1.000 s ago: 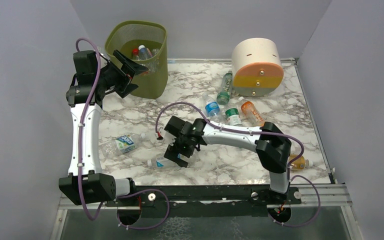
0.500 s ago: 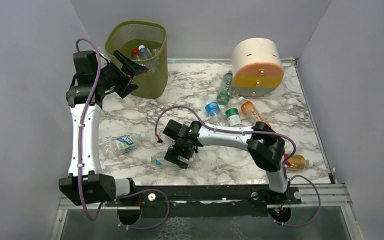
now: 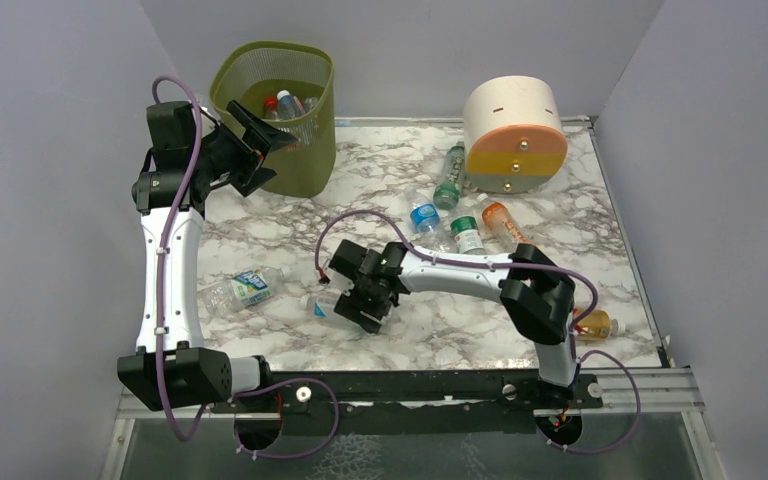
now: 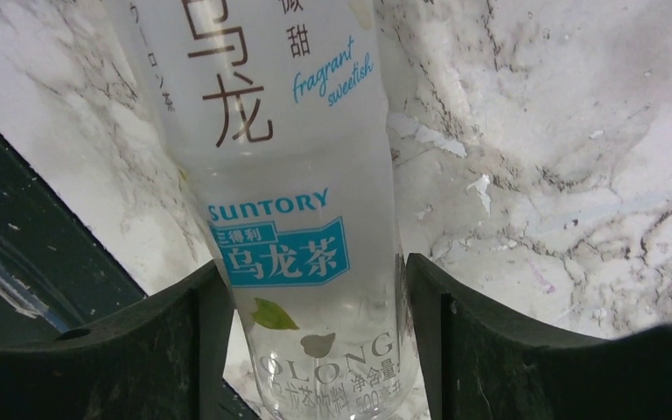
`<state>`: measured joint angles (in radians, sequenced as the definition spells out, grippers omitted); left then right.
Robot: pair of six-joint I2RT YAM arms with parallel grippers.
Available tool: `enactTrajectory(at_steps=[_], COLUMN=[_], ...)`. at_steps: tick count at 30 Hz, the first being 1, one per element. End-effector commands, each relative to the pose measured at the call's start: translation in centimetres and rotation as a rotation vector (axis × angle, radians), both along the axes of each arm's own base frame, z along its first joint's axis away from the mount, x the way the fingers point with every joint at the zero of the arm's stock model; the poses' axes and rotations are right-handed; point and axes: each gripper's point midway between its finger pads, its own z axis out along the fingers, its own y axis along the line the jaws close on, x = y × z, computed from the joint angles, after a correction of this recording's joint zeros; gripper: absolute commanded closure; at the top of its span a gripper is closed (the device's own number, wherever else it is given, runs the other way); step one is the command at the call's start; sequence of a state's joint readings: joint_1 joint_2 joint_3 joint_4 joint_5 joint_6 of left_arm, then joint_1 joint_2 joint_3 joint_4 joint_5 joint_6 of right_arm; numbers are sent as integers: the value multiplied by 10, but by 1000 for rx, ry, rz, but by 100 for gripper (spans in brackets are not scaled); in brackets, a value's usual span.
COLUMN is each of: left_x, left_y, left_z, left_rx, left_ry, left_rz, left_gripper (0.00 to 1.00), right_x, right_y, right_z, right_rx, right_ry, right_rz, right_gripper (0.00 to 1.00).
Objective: Put the plastic bottles in the bin
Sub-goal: Pick up the plastic bottle at the center of the board.
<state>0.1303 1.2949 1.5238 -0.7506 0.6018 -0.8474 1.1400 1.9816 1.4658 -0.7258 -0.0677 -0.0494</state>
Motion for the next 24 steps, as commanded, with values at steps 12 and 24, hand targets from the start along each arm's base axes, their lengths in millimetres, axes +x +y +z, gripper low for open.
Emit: enactTrajectory(at_steps=[12,24], left_x=[3,11], left_y=[-12,-18], left_z=[5,22], left_rx=[-11,-58], left_ry=[-16,-54], left_rz=[-36,-46], left_gripper=[1,1], right_x=[-9,6], right_y=[1,-18], right_z=[93,122], right_rx=[148,240], right_ry=[-13,77], right_rz=[-130,-263], right_gripper=[40,42])
